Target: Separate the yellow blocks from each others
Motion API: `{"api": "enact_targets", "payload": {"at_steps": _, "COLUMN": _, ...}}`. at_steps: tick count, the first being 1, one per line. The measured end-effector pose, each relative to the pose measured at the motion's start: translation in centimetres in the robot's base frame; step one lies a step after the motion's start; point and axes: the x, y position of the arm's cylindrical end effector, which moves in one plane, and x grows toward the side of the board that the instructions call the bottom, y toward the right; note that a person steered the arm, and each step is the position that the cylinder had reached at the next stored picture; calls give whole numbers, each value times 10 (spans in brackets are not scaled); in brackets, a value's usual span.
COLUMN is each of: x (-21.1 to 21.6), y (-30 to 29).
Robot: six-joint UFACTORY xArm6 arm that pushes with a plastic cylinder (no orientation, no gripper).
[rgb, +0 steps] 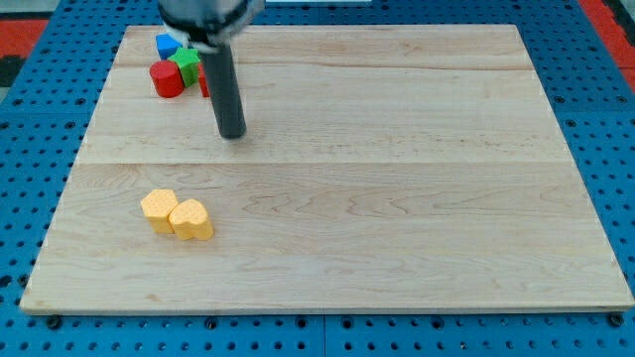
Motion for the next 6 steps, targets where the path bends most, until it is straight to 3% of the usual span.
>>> {"api": "enact_targets", "payload": {"at_steps": 2, "x": 129, "y": -1}}
{"api": "enact_targets", "payload": {"at_steps": 3, "x": 159, "y": -52}}
{"api": "enact_targets", "payload": {"at_steps": 5, "x": 154, "y": -157}}
{"api": "enact_targets", "payload": {"at_steps": 6, "x": 139, "y": -111}}
